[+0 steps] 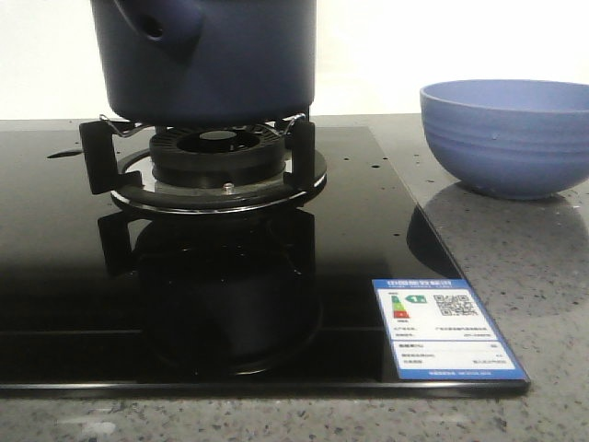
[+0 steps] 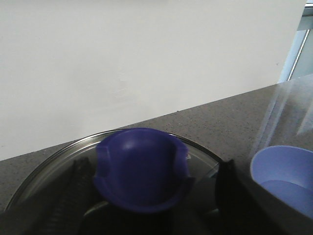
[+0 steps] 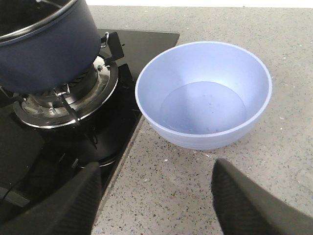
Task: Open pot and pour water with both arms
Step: 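Grasp the blue lid knob with left gripper and the bowl rim with right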
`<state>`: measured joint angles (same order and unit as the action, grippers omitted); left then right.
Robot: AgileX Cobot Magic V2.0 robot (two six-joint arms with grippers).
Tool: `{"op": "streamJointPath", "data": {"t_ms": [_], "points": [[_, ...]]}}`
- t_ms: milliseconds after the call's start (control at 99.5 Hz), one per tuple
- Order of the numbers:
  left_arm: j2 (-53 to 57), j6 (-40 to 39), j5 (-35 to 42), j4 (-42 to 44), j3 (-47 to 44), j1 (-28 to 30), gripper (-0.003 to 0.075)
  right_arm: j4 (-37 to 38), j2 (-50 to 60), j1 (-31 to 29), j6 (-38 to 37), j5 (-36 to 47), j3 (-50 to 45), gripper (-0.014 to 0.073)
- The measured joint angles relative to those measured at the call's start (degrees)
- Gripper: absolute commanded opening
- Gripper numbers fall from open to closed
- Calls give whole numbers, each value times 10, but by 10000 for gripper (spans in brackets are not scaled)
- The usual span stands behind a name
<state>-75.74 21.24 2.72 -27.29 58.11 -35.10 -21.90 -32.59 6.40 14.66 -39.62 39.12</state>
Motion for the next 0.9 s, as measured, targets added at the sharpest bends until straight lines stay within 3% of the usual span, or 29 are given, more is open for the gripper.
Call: {"op": "streamJointPath", "data": {"t_ms": [693,904], "points": [[-61,0,9,12,36,18,483,0,0,0,0,0,0,439],[-62,0,9,15,36,18,420,0,0,0,0,0,0,439]]}}
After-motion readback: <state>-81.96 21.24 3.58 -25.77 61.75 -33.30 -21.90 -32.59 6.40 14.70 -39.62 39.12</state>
